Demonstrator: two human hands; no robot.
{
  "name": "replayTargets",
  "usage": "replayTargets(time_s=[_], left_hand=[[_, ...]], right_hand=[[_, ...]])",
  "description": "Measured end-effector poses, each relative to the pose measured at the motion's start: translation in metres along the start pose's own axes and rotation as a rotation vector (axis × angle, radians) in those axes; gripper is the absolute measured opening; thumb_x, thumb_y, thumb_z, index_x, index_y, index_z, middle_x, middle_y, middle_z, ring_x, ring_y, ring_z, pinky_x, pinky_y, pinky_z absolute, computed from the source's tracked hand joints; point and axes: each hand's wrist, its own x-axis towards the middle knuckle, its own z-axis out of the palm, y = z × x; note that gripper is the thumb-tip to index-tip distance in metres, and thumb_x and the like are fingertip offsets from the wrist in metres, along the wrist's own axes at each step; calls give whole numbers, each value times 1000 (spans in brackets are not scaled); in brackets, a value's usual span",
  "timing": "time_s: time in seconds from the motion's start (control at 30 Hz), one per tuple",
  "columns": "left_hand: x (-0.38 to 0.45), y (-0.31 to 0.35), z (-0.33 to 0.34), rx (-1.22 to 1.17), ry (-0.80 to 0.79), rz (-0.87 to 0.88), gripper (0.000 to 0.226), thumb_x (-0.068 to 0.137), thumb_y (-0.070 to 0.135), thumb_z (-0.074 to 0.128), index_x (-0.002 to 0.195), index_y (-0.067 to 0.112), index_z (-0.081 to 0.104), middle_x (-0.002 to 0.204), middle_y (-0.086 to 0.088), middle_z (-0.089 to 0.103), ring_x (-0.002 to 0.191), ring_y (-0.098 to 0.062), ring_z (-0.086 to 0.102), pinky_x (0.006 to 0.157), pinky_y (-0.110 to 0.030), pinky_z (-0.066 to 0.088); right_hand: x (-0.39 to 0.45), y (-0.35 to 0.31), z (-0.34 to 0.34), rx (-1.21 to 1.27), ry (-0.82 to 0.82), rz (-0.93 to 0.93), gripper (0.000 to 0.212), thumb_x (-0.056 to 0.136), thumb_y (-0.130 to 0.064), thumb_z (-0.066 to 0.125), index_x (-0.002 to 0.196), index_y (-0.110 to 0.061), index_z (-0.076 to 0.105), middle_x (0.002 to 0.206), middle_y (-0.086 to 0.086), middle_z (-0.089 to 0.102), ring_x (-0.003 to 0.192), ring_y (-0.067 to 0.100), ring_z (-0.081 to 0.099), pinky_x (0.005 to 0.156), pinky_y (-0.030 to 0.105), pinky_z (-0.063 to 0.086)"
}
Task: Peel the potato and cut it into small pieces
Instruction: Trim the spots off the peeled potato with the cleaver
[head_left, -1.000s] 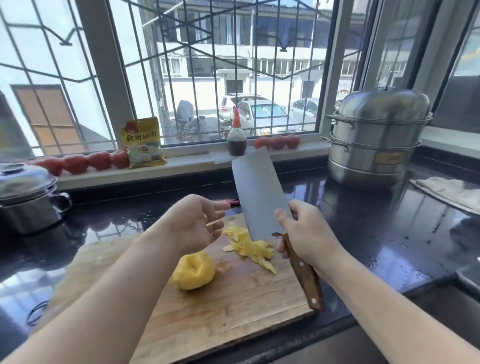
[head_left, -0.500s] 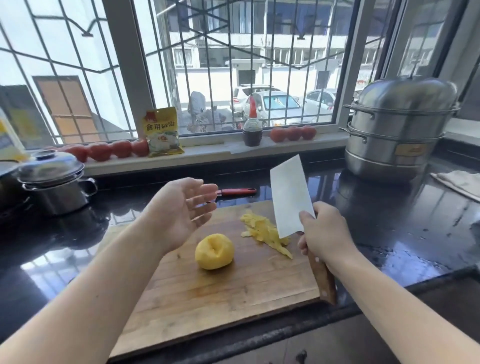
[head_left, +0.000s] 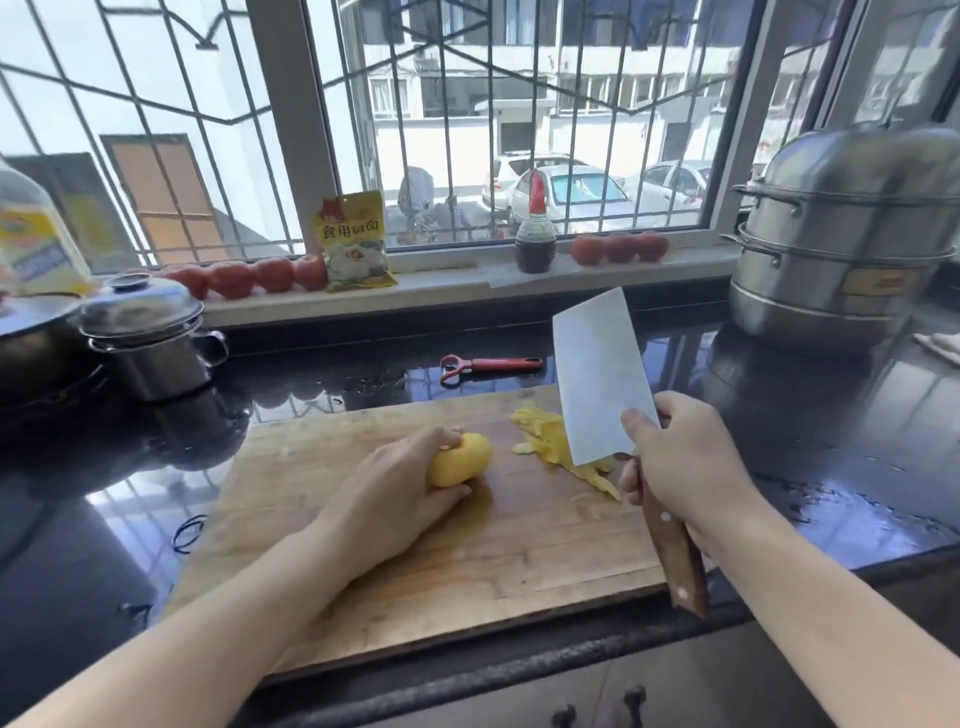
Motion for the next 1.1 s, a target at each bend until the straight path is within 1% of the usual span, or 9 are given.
replayTargets(time_s=[0.13,0.27,0.4,0.5,0.67,0.77,0.83,0.97,1.1], left_hand=[[8,12,-14,-200,60,-289,25,83,31,85,90,22,63,85,3,68,77,-16,60,71,-22,46],[3,16,-45,-591,-214,-683,29,96,40,69,100,11,71,91,-8,71,72,-21,66,76,-38,58],[-6,11,-60,-206,-302,-597,25,102,49,56,98,27,66,90,0,69,70,-14,61,64,-29,48],[-11,3,-62,-60,-264,-486,26,107,44,47,111,33,70,107,9,68,99,-15,62,77,-29,45],[-31,-12,-59,-319,-71,-459,36,106,40,51,136,25,65,107,10,70,94,-12,67,70,-18,43],[-41,-19,-46,-235,-118,-357,59,91,51,72,144,31,54,119,19,56,103,-1,57,89,-12,45],[-43,-22,-38,-202,-112,-288,65,82,56,79,139,35,54,120,28,50,111,2,52,100,-25,48],[-51,-19,-38,-231,-94,-249,58,73,53,84,118,47,47,110,42,40,93,8,51,89,-22,45],[-53,-16,-38,-230,-73,-245,59,73,56,83,114,43,43,115,30,42,95,2,52,89,-30,50]], right_hand=[[2,-8,6,6,-20,-14,18,104,-25,48,107,-16,62,69,9,71,50,25,66,56,56,59],[0,-17,13,3,-64,-26,18,105,-25,48,106,-16,63,56,6,67,44,18,61,42,38,52],[-4,-26,30,68,-145,-26,17,106,-22,48,106,-15,64,55,6,66,45,19,61,48,41,56],[-8,-31,44,125,-221,-14,18,107,-21,48,112,-14,63,63,9,66,47,17,61,47,28,50],[-5,-35,65,105,-271,-14,18,106,-26,48,110,-21,64,63,10,69,51,22,64,54,37,55],[0,-42,80,111,-281,1,20,105,-27,47,104,-19,65,65,13,70,52,26,64,60,45,58],[1,-48,87,147,-289,26,20,105,-22,47,102,-13,64,68,16,70,50,25,62,55,40,55],[-7,-56,93,99,-309,31,20,105,-18,47,98,-16,66,70,21,71,49,26,61,48,34,53],[-21,-58,96,50,-293,-28,21,105,-16,46,98,-17,66,68,21,69,46,29,60,47,39,53]])
